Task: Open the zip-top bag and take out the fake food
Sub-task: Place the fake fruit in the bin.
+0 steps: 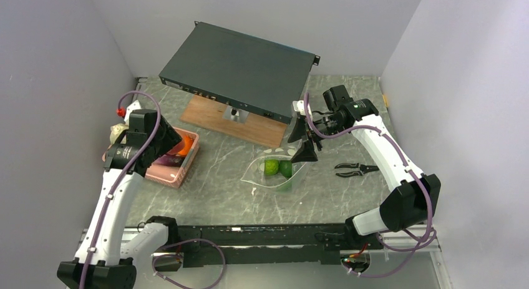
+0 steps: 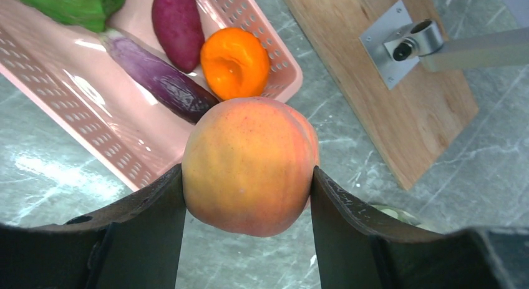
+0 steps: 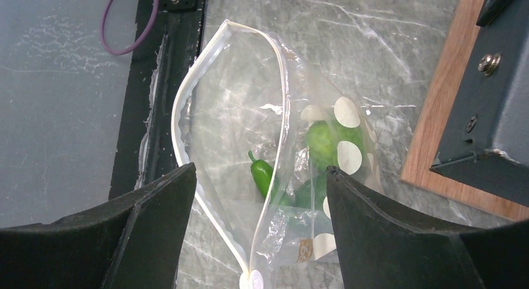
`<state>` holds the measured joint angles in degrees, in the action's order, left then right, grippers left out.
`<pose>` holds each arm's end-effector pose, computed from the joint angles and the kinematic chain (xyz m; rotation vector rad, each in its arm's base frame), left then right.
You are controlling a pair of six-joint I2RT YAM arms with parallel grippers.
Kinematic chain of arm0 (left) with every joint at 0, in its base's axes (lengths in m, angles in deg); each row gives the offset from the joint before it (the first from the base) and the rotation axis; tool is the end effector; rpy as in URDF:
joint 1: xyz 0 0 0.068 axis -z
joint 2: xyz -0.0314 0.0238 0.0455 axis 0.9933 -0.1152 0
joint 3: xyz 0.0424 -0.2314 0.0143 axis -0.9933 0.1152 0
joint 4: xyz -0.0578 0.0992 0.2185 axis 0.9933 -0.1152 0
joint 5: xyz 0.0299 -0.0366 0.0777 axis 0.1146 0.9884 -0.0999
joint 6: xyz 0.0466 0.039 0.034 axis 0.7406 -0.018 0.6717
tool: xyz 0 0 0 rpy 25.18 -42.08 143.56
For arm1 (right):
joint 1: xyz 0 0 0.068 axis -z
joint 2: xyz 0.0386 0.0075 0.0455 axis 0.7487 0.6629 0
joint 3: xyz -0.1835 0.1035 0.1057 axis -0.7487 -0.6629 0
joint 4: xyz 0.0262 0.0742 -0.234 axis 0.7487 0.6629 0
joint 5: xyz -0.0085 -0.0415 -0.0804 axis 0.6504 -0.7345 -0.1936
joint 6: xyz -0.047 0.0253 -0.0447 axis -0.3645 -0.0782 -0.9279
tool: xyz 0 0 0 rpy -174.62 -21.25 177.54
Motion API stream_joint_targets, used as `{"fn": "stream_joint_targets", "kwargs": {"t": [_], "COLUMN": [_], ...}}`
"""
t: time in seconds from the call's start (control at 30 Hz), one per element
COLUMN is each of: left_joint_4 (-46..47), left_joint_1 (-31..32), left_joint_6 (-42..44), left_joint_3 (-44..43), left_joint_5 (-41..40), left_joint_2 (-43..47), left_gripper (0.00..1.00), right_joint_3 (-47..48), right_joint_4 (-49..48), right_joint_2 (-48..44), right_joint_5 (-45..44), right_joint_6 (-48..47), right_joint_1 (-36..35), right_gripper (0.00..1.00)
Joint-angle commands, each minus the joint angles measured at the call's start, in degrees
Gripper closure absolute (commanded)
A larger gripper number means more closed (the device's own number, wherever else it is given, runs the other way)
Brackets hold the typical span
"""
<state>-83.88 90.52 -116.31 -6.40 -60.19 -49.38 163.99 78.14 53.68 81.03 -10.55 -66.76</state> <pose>0.1958 -0.0119 0.3033 -0.8286 2.1461 -0.2038 0.2273 0.1278 0.2882 -1.5369 1.6274 1.1357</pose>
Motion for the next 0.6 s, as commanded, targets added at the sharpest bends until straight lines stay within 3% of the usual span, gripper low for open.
{"fn": "stream_joint_targets", "kwargs": {"t": [0.0, 0.57], "left_joint_4": [1.54, 5.21], "left_joint_1": [-2.09, -6.19], "left_joint_6": [4.17, 8.89], "left_joint_3": [0.49, 2.61], "left_joint_5": [-0.86, 0.84], "left_joint_2": [-0.87, -4.21], "left_gripper": [1.00, 1.00], "right_joint_3": [-0.17, 0.20], "right_joint_4": [-1.31, -1.47], "right_joint_2": [-0.79, 0.28], "right_joint_5": [2.36, 2.17], "right_joint_6": [-0.41, -0.29], "right_joint_1": [0.26, 0.24], "right_gripper": [0.22, 0.22]}}
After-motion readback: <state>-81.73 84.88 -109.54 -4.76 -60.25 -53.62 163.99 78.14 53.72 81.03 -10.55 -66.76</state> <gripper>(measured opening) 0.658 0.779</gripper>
